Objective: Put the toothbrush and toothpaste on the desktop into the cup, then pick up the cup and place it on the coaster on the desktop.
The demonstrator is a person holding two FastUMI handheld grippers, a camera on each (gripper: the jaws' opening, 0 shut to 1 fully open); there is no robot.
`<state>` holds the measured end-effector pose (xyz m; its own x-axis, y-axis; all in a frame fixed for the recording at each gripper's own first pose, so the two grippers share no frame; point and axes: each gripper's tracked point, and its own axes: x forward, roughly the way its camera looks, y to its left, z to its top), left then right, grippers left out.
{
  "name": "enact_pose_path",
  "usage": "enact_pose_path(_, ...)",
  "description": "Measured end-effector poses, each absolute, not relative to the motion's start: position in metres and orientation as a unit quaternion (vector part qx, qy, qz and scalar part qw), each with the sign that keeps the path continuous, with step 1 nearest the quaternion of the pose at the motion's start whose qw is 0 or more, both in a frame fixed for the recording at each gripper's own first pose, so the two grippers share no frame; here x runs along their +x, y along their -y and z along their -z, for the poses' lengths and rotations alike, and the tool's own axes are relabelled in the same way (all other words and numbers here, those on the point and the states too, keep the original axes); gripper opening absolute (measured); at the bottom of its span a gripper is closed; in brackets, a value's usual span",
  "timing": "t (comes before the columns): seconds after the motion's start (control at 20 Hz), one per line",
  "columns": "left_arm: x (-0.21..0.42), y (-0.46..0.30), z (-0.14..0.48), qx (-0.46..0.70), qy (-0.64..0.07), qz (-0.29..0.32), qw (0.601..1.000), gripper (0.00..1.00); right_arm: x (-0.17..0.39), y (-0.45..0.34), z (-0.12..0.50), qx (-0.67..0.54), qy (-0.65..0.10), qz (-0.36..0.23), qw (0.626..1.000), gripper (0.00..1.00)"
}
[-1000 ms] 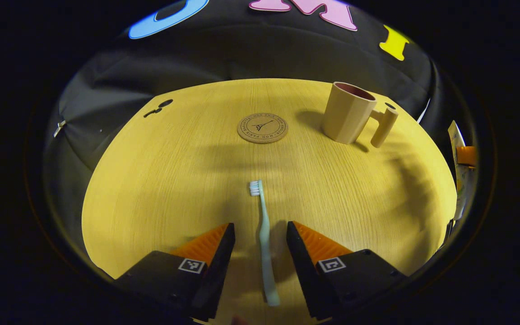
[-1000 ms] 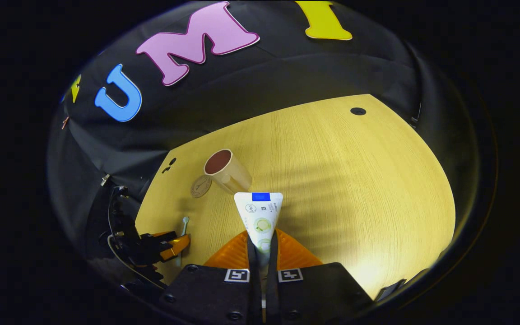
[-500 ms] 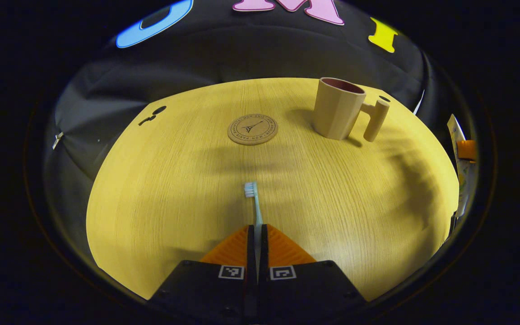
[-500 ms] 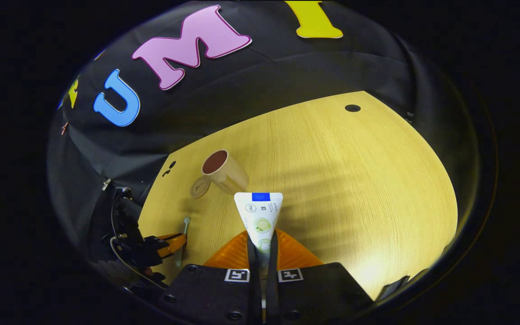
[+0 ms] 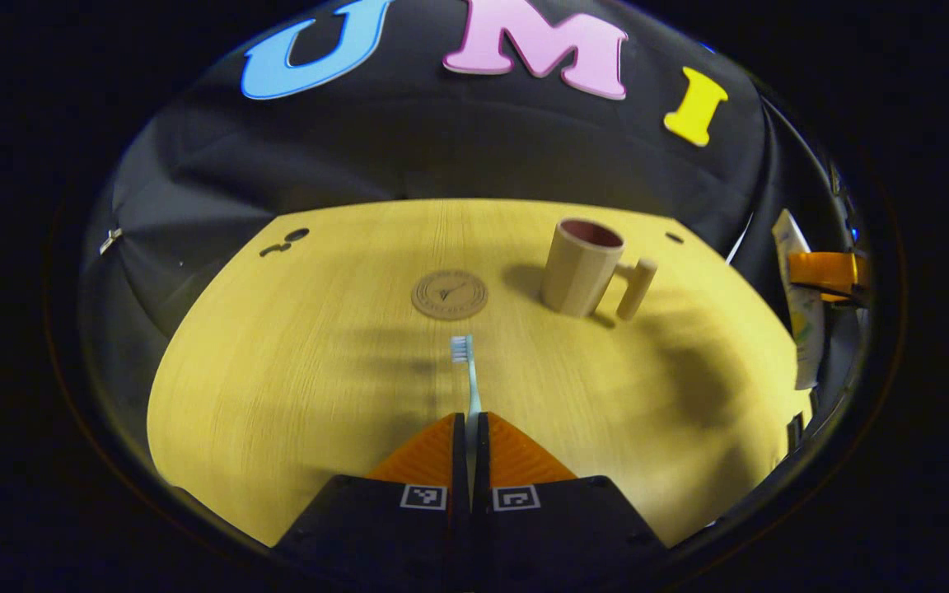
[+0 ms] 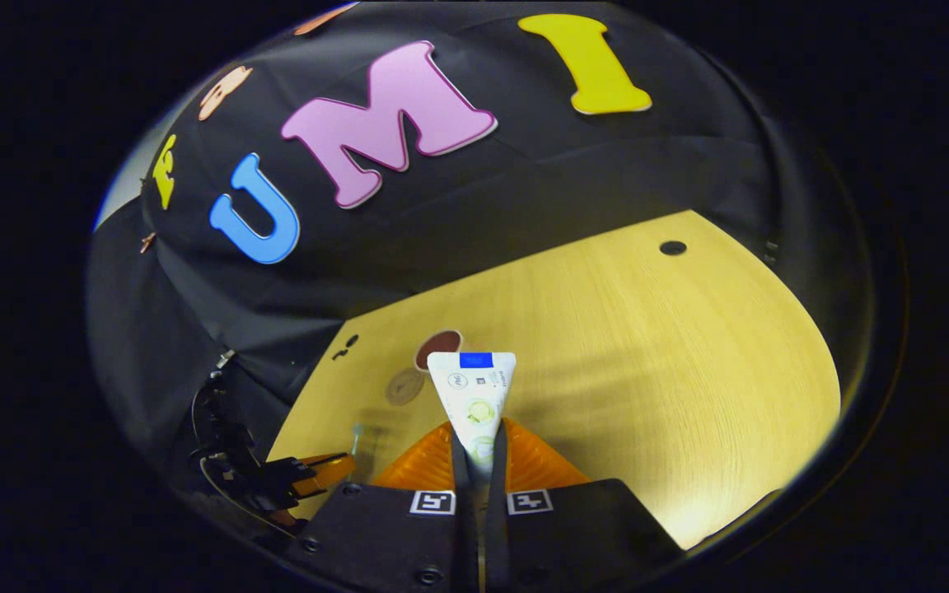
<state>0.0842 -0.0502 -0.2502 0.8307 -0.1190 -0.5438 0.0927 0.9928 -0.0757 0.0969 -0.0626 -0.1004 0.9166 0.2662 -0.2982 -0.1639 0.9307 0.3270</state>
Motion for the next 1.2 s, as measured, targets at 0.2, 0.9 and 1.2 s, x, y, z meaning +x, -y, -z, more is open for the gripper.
enact_pose_path(0.2, 0.071, 0.07, 0.21, -0.076, -0.241, 0.073, 0.965, 0.06, 0.141, 0.041, 0.05, 0.155, -0.102, -0.149, 0.971, 0.08)
enact_pose_path(0.9, 0.034, 0.084, 0.183, -0.117, -0.204, 0.059, 0.97, 0.06, 0.305, -0.024, 0.069, 0.102, -0.023, -0.196, 0.975, 0.08)
enact_pose_path(1.2, 0.03, 0.083, 0.195, -0.123, -0.212, 0.049, 0.968, 0.06, 0.311, -0.029, 0.111, 0.05, -0.048, -0.187, 0.98, 0.08)
